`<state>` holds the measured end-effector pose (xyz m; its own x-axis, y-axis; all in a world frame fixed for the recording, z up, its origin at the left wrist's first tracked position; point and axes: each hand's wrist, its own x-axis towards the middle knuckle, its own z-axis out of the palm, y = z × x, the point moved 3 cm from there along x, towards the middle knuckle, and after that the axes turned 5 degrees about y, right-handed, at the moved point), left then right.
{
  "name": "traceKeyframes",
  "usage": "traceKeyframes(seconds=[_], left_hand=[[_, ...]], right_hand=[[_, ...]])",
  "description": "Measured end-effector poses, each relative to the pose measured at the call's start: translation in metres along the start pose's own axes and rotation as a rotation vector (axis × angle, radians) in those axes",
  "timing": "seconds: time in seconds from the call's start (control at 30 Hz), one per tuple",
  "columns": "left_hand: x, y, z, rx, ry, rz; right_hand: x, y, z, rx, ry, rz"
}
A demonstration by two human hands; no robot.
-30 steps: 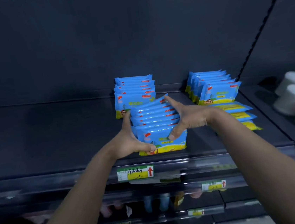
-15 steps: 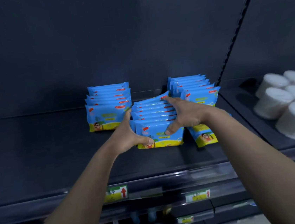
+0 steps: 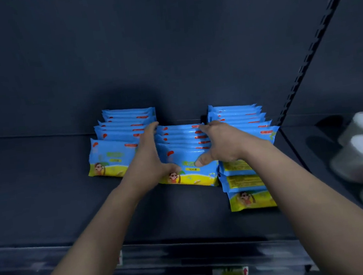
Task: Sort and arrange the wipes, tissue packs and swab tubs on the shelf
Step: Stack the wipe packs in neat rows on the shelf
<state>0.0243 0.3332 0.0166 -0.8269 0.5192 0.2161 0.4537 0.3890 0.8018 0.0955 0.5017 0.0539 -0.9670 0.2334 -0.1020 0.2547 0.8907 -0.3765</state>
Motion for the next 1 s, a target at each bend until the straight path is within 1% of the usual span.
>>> traceKeyframes(seconds=[0.03,0.1,0.2,0.33,0.4,0.53,0.6,0.63,0.7,0.8,0.87,0.93,1.0], left_hand=[[0.000,0.004,0.001,0.080,-0.007,0.047],[0.002,0.007,0.003,0.249,-0.076,0.126],[0.006,0.007,0.006,0.432,-0.179,0.181],[0.016,0.007,0.005,0.460,-0.161,0.210],[0.020,0.006,0.003,0.507,-0.144,0.254],[0.020,0.004,0.002,0.675,-0.159,0.385],[0.020,0.004,0.003,0.698,-0.179,0.416],[0.021,0.004,0.002,0.701,-0.181,0.428],[0.022,0.005,0.001,0.705,-0.179,0.450],[0.026,0.003,-0.001,0.718,-0.200,0.478],[0.030,0.002,-0.001,0.711,-0.256,0.458],[0.037,0.001,-0.002,0.735,-0.314,0.414],[0.046,0.002,-0.002,0.807,-0.363,0.371]], right_hand=[[0.000,0.000,0.000,-0.010,-0.010,-0.005],[0.000,0.001,0.003,-0.091,-0.056,0.003],[-0.001,-0.001,0.009,-0.169,-0.085,0.029],[0.007,-0.003,0.009,-0.149,-0.039,0.086],[0.010,-0.006,0.008,-0.173,-0.027,0.109],[0.008,-0.014,0.004,-0.265,-0.119,0.165],[0.007,-0.020,-0.009,-0.238,-0.148,0.192],[0.010,-0.023,-0.018,-0.209,-0.127,0.197],[0.024,-0.029,-0.032,-0.160,-0.025,0.171],[0.051,-0.029,-0.028,-0.084,0.128,0.122],[0.066,-0.019,-0.017,-0.040,0.103,0.146],[0.077,-0.012,-0.013,-0.054,0.022,0.147],[0.086,-0.009,-0.014,-0.093,-0.071,0.130]])
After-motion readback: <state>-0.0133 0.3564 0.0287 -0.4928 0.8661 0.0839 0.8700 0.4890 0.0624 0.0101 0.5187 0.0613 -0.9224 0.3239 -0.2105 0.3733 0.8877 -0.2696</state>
